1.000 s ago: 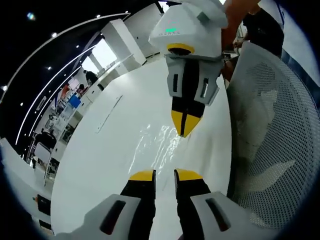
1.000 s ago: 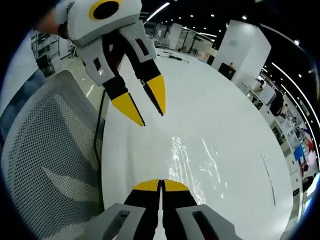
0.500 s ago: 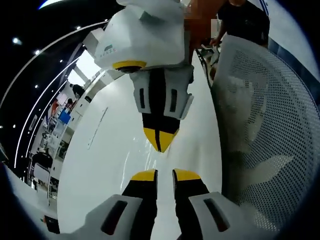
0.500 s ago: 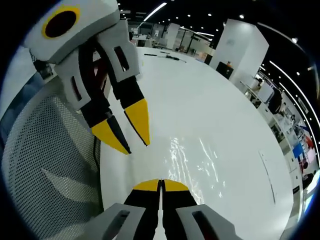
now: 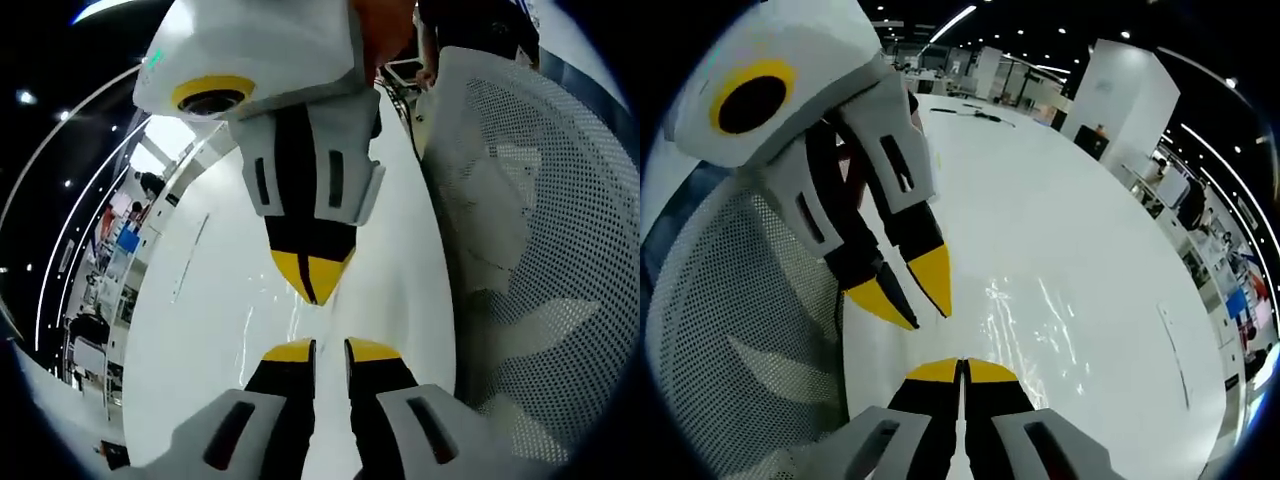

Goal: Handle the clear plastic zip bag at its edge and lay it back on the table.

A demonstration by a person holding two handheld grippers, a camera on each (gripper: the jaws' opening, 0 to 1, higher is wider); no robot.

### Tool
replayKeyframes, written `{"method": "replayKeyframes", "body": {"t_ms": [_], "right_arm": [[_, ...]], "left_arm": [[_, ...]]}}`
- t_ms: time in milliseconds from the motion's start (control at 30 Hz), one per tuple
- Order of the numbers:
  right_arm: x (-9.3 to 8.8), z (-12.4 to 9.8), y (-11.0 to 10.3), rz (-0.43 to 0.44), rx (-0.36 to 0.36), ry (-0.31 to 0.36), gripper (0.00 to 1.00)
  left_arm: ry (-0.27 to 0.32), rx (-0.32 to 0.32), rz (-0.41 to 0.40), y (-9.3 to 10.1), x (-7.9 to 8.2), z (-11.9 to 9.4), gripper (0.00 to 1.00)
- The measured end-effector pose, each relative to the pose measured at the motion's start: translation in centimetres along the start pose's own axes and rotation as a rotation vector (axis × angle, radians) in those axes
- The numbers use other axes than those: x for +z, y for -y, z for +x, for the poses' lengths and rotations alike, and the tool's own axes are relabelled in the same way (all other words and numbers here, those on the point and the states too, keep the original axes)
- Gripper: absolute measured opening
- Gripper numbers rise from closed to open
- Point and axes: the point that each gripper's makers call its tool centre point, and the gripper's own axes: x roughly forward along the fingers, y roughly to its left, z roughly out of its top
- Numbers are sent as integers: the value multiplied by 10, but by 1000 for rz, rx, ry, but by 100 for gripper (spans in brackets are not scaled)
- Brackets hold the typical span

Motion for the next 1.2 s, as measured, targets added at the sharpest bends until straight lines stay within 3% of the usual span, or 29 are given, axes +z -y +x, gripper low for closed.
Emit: {"method": "replayKeyframes", "body": {"t_ms": [267,733,1200], "right_arm": [[0,-1,-1,14,4,6,0],[2,1,1,22,-10,10,0],[7,-2,19,134,-67,42,0]], "left_arm": [[-16,25,37,1,-4,3,0],[-26,34,39,-2,-6,2,0],[-38,36,9,5,-7,8,0]]}}
